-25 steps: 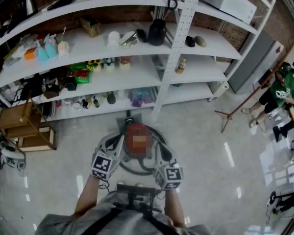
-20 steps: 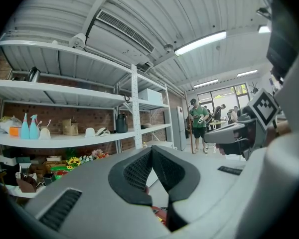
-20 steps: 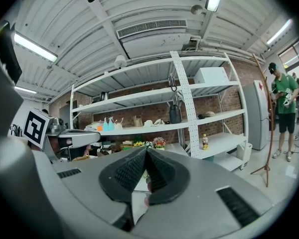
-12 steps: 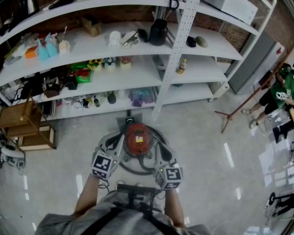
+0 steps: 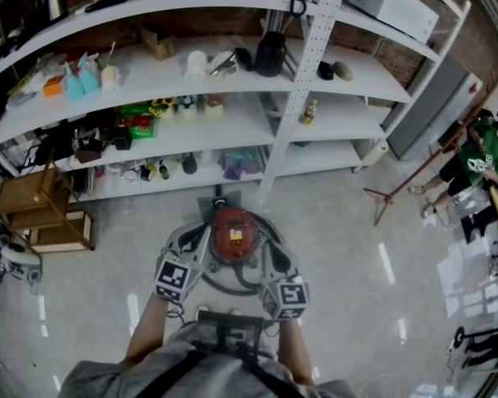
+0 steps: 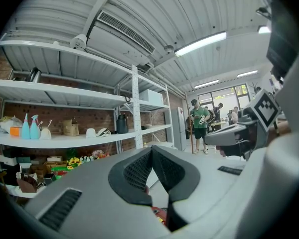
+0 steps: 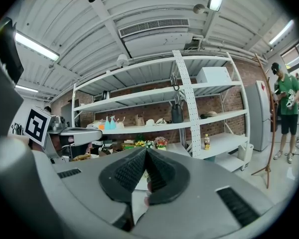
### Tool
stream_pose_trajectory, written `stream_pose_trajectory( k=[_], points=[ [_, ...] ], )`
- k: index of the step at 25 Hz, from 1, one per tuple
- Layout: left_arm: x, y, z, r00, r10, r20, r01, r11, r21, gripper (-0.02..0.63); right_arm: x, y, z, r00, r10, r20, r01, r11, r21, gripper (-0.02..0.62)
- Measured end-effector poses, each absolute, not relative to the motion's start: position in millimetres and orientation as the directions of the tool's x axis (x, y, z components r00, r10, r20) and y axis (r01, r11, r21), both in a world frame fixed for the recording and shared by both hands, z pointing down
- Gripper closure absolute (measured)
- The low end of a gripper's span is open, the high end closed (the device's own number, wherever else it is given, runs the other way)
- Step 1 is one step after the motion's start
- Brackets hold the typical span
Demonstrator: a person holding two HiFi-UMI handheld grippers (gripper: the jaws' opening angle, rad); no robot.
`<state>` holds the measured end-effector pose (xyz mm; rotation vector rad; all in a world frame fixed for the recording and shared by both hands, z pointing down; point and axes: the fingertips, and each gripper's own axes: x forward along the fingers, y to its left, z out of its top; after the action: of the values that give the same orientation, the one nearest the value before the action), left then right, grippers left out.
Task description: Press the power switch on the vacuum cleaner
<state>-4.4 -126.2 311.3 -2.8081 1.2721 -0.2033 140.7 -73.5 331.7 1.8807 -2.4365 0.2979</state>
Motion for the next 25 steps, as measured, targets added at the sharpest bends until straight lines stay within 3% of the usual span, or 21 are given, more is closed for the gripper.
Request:
stream_pose_trajectory(
  k=[25],
  points=[
    [-7.3,-113.7,312.4,0.644,-0.757,0.106,-0.750,-0.653,-0.104,0.598,139.2,-64.9,331.8,-0.264,-0.952,0.153,-0.962,0.248,-0.112,0.586]
  ],
)
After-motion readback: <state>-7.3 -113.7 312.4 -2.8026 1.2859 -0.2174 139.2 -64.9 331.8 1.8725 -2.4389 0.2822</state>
